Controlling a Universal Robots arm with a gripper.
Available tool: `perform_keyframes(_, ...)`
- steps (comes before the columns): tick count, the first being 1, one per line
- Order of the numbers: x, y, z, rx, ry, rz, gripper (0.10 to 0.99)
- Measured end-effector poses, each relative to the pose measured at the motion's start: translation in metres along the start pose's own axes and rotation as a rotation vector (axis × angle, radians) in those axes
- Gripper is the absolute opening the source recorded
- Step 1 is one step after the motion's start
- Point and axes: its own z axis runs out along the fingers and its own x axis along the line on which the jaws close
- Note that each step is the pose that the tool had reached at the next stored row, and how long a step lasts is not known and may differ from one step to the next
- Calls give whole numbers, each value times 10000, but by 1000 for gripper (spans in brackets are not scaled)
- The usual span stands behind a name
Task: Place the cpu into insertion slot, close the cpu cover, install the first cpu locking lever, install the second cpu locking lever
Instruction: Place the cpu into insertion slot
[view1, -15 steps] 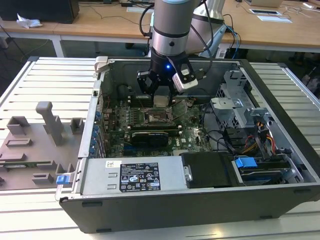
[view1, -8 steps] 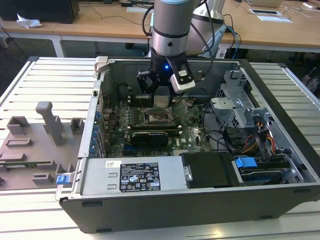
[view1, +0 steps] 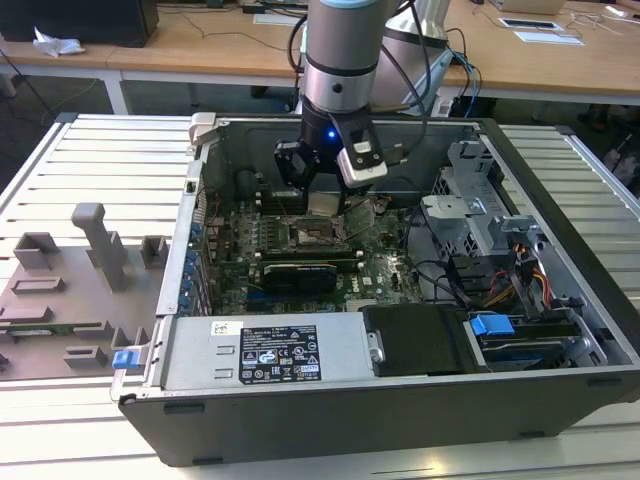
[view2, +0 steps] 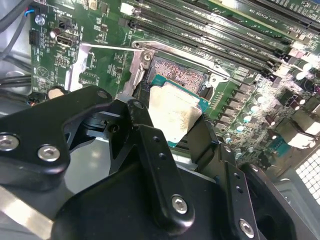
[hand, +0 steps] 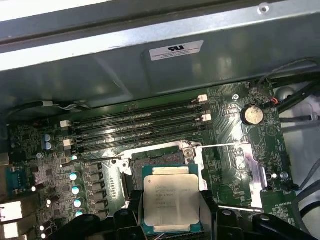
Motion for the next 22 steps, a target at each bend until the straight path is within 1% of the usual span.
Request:
perform_keyframes(5, 0, 0, 4, 9, -28, 354, 541)
perform_keyframes(11, 0, 0, 5, 69, -72, 793, 541)
perform_keyframes(13, 0, 0, 5, 93, -94, 1038, 541)
perform_keyframes(19, 0, 0, 7, 101, -125, 1452, 541)
perform_keyframes(22, 0, 0, 8, 99, -145, 1760, 541)
